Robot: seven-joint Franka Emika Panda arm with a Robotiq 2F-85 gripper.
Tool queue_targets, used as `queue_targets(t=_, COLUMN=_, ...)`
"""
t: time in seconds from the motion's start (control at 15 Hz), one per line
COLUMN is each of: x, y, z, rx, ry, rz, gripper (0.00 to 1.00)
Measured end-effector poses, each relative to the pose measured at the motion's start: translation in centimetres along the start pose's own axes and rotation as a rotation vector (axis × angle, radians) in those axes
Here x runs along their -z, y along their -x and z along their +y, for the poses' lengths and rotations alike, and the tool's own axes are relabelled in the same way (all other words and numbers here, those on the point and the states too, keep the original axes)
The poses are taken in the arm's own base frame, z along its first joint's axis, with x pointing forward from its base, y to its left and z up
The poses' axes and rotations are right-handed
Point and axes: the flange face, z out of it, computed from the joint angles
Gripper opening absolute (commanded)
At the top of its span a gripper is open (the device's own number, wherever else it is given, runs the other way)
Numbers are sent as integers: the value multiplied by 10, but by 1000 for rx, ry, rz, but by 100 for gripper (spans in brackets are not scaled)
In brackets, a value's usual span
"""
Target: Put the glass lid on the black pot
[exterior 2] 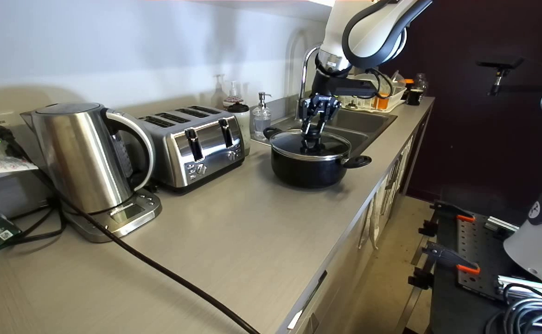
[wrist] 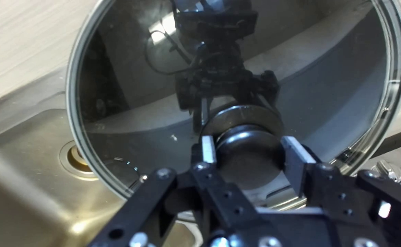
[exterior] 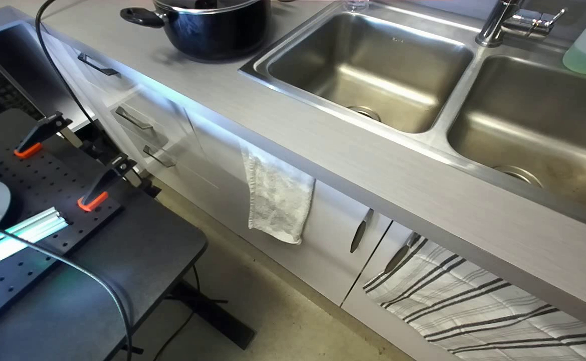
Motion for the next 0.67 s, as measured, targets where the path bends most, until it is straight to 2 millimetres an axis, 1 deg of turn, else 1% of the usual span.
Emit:
queue_targets(t=0.33, x=1, y=-1, z=4, rx=-7, ry=22, rz=1, gripper=25)
queue_targets(t=0.67, x=1, y=0, z=4, rx=-6, ry=38, rz=6, gripper=25)
